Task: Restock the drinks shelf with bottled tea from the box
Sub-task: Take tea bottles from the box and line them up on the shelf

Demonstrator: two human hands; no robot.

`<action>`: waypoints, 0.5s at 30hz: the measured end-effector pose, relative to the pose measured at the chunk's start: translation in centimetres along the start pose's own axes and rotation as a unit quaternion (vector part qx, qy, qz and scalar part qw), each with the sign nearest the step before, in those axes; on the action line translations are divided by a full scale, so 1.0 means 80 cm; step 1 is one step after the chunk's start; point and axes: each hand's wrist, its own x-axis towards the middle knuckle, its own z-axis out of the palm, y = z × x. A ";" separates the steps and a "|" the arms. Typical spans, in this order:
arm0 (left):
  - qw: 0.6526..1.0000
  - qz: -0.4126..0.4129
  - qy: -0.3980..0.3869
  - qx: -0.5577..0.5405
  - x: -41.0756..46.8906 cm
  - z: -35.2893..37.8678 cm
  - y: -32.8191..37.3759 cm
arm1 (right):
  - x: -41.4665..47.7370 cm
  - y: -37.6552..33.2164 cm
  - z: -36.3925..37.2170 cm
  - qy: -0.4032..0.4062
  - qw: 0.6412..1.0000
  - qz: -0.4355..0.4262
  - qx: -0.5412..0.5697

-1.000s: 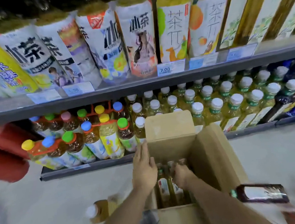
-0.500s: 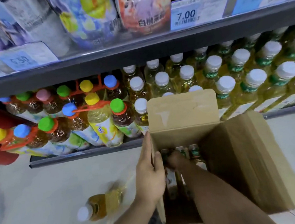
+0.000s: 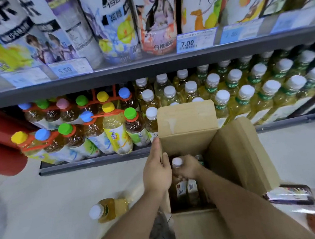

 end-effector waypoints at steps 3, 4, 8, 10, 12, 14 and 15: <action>0.998 0.012 -0.016 0.052 -0.005 -0.002 0.006 | -0.056 -0.006 -0.022 0.031 0.999 -0.045 0.002; 0.997 0.013 -0.023 0.078 -0.010 -0.005 0.010 | -0.075 -0.012 -0.031 0.046 0.997 -0.066 -0.007; 0.966 0.096 -0.054 0.234 -0.044 -0.026 0.025 | -0.141 -0.041 -0.060 0.087 0.988 -0.128 -0.024; 0.954 0.124 -0.083 0.260 -0.075 -0.039 0.049 | -0.171 -0.060 -0.071 0.100 0.983 -0.152 -0.018; 0.963 0.133 -0.089 0.215 -0.102 -0.045 0.072 | -0.200 -0.085 -0.078 0.108 0.979 -0.173 0.000; 0.989 0.097 -0.071 0.091 -0.116 -0.044 0.090 | -0.226 -0.109 -0.082 0.096 0.975 -0.195 0.036; 0.996 0.068 -0.053 0.030 -0.118 -0.043 0.096 | -0.237 -0.121 -0.083 0.086 0.972 -0.211 0.055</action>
